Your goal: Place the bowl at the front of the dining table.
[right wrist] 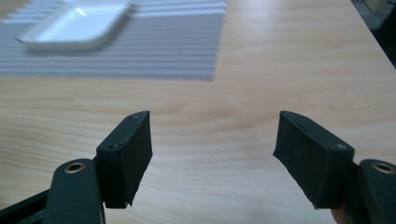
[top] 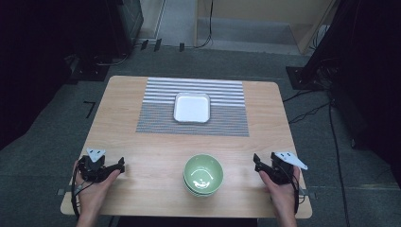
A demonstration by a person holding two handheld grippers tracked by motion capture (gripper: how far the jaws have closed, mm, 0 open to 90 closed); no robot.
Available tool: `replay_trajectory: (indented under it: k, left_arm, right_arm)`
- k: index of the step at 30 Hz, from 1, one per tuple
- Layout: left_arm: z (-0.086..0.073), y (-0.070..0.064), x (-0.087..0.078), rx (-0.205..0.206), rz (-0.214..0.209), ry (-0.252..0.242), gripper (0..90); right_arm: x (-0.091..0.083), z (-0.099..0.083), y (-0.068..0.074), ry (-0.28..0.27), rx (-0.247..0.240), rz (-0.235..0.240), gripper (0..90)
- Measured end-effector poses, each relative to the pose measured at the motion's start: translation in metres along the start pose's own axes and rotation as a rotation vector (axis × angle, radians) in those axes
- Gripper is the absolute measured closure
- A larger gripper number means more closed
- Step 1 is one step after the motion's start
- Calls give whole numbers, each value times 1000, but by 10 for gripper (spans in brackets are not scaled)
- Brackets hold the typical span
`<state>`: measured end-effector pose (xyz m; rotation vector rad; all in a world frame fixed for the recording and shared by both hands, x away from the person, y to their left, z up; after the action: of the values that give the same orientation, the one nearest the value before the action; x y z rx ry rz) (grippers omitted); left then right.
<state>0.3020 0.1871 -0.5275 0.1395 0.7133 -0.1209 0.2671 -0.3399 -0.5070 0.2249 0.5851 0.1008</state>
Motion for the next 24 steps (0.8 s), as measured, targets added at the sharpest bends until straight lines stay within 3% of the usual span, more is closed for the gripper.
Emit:
replay_trajectory:
  k: [3,5,9,11,14,15,16,17,19,21,22,23,24]
  left_arm:
    - [12,-7,-5,17,-1,-31,59]
    - [21,-14,-7,20,-10,-49,60]
    - [30,-19,-5,34,-16,-50,60]
    - [38,-22,-4,49,-25,-51,60]
    - [51,-26,-5,36,-42,-70,60]
    - [60,-31,-8,17,-61,-94,62]
    - [60,-31,-8,17,-61,-94,73]
    - [63,-35,-9,9,-75,-106,73]
    - [67,-44,-11,3,-110,-125,74]
    - [70,-57,-14,25,-144,-134,75]
    - [70,-65,-16,40,-162,-139,75]
    - [69,-81,-21,70,-207,-142,75]
    - [69,-81,-21,70,-207,-142,76]
  right_arm:
    - [-5,10,18,-20,-24,38,265]
    - [-2,15,33,-4,-51,67,260]
    - [1,22,45,-14,-37,75,267]
    - [5,28,57,-22,-19,90,302]
    - [6,31,65,-26,-23,104,349]
    - [5,32,72,-26,-23,147,421]
    - [5,32,72,-26,-23,147,421]
    - [5,31,74,-19,-27,177,482]
    - [4,28,81,30,-23,279,513]
    - [2,26,85,34,-25,303,528]
    - [-3,26,91,29,-20,343,571]
    - [-6,26,94,27,-21,362,572]
    - [-6,26,94,27,-21,362,572]
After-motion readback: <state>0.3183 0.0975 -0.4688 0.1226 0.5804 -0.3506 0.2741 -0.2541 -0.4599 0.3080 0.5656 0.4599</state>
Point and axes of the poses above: each handheld gripper's, and its own axes: x roughly forward along the jaws, z roughly out of its top, y roughly to its left, the point moved 5 cm from there along x, roughly forward along the jaws, and after that the axes turned 5 degrees about x, right-handed, at the moved point
